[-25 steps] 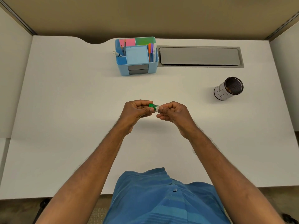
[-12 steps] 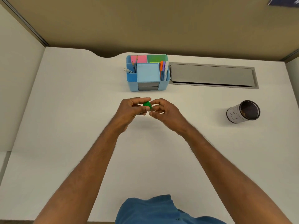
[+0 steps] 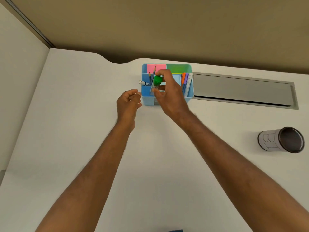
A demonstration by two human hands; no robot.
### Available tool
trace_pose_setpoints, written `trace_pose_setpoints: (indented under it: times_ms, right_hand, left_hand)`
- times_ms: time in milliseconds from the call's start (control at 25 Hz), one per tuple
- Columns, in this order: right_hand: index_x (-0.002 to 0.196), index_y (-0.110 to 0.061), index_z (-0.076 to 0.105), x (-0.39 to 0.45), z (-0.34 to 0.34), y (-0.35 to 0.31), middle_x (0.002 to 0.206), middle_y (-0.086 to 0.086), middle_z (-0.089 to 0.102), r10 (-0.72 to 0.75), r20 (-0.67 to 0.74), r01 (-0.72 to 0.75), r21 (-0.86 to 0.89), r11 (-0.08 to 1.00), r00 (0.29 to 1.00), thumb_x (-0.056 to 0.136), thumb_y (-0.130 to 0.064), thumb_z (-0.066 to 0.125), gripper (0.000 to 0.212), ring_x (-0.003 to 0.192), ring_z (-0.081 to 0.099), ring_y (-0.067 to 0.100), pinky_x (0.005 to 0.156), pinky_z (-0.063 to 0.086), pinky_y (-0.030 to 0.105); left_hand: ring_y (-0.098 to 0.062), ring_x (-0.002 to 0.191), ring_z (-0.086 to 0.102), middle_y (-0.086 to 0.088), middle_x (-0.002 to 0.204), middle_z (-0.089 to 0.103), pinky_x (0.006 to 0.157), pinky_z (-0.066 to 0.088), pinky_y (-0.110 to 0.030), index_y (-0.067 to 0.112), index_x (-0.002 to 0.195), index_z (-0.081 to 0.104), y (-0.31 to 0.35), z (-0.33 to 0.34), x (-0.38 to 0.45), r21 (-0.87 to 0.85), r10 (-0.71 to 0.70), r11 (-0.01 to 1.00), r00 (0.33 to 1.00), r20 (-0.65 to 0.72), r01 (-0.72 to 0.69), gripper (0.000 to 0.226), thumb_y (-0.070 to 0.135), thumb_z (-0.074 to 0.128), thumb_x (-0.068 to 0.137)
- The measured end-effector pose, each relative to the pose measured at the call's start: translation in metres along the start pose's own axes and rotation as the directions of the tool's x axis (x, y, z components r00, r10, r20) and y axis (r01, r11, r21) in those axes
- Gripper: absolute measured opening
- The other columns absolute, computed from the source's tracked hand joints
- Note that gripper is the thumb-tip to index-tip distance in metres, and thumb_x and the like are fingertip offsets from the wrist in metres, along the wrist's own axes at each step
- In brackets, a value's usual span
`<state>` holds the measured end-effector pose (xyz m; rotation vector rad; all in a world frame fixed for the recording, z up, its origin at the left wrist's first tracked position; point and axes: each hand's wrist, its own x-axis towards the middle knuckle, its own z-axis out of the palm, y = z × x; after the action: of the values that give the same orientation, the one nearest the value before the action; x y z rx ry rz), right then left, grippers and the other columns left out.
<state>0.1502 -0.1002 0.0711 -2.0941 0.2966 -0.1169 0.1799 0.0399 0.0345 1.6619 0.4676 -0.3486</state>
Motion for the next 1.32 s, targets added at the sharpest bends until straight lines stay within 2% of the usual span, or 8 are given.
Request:
trace_pose_setpoints:
  times_ms: [160,280,360,480,760,920,1160,1320]
  right_hand:
    - [0.125,-0.008,0.053,0.017,0.018,0.010,0.130,0.010,0.063,-0.072,0.043,0.076,-0.098,0.992,0.996,0.096,-0.010,0.071,0.034,0.116,0.064,0.023,0.099,0.059,0.035]
    - [0.125,-0.006,0.057,0.018,0.028,0.018,0.129,0.012,0.065,-0.091,0.099,0.113,-0.241,0.964,0.991,0.095,-0.018,0.072,0.036,0.119,0.061,0.025,0.100,0.050,0.031]
    - [0.123,-0.008,0.061,0.017,0.030,0.023,0.125,0.011,0.066,-0.111,0.117,0.145,-0.345,0.927,0.987,0.095,-0.021,0.071,0.032,0.117,0.057,0.026,0.097,0.049,0.034]
    - [0.123,-0.013,0.064,0.015,0.032,0.025,0.125,0.008,0.068,-0.091,0.157,0.150,-0.423,0.894,0.983,0.098,-0.025,0.067,0.027,0.117,0.055,0.025,0.096,0.047,0.034]
    - [0.136,-0.016,0.061,0.020,0.038,0.023,0.133,0.005,0.067,-0.047,0.208,0.160,-0.573,0.804,0.977,0.106,-0.035,0.052,0.036,0.121,0.053,0.023,0.099,0.047,0.036]
    - [0.130,-0.015,0.064,0.024,0.044,0.027,0.130,0.007,0.067,-0.056,0.250,0.220,-0.694,0.685,0.967,0.108,-0.035,0.048,0.034,0.119,0.054,0.025,0.096,0.047,0.037]
    - [0.125,-0.010,0.067,0.022,0.048,0.031,0.127,0.012,0.065,-0.053,0.264,0.238,-0.740,0.630,0.963,0.102,-0.027,0.062,0.029,0.115,0.055,0.029,0.090,0.048,0.039]
    - [0.140,-0.012,0.056,0.010,0.037,0.026,0.143,0.011,0.058,-0.079,0.262,0.236,-0.650,0.722,0.962,0.103,-0.018,0.059,0.038,0.125,0.052,0.030,0.099,0.047,0.039]
  left_hand:
    - [-0.024,0.125,0.062,-0.007,0.140,0.063,0.096,0.057,-0.037,0.015,0.138,0.060,-0.001,0.015,0.020,0.044,0.012,0.999,1.000,0.017,-0.012,0.042,0.028,0.067,0.098]
    - [-0.026,0.125,0.063,-0.007,0.140,0.064,0.100,0.058,-0.044,0.015,0.138,0.061,-0.005,0.017,0.027,0.058,0.041,0.997,0.999,0.035,-0.043,0.041,0.025,0.067,0.098]
    - [-0.027,0.126,0.063,-0.006,0.140,0.065,0.102,0.057,-0.046,0.016,0.138,0.062,-0.008,0.016,0.029,0.045,0.045,0.998,0.998,0.046,-0.047,0.042,0.026,0.067,0.097]
    - [-0.026,0.126,0.064,-0.005,0.141,0.065,0.101,0.057,-0.044,0.017,0.138,0.063,-0.008,0.015,0.028,0.018,0.037,0.999,0.998,0.060,-0.038,0.043,0.027,0.067,0.096]
    - [-0.025,0.126,0.064,-0.005,0.141,0.066,0.100,0.057,-0.043,0.015,0.138,0.064,-0.007,0.015,0.030,0.026,0.047,0.998,0.996,0.078,-0.049,0.041,0.024,0.065,0.098]
    - [-0.024,0.127,0.063,-0.005,0.142,0.065,0.100,0.056,-0.041,0.016,0.141,0.061,-0.008,0.015,0.030,0.023,0.062,0.998,0.995,0.080,-0.064,0.041,0.022,0.062,0.101]
    - [-0.027,0.131,0.061,-0.007,0.145,0.063,0.105,0.054,-0.047,0.014,0.142,0.059,-0.009,0.016,0.028,0.045,0.061,0.997,0.995,0.078,-0.064,0.042,0.022,0.061,0.101]
    - [-0.027,0.127,0.063,-0.008,0.140,0.066,0.105,0.055,-0.048,0.013,0.139,0.062,-0.005,0.017,0.024,0.193,0.136,0.970,0.989,0.058,-0.145,0.043,0.029,0.062,0.100]
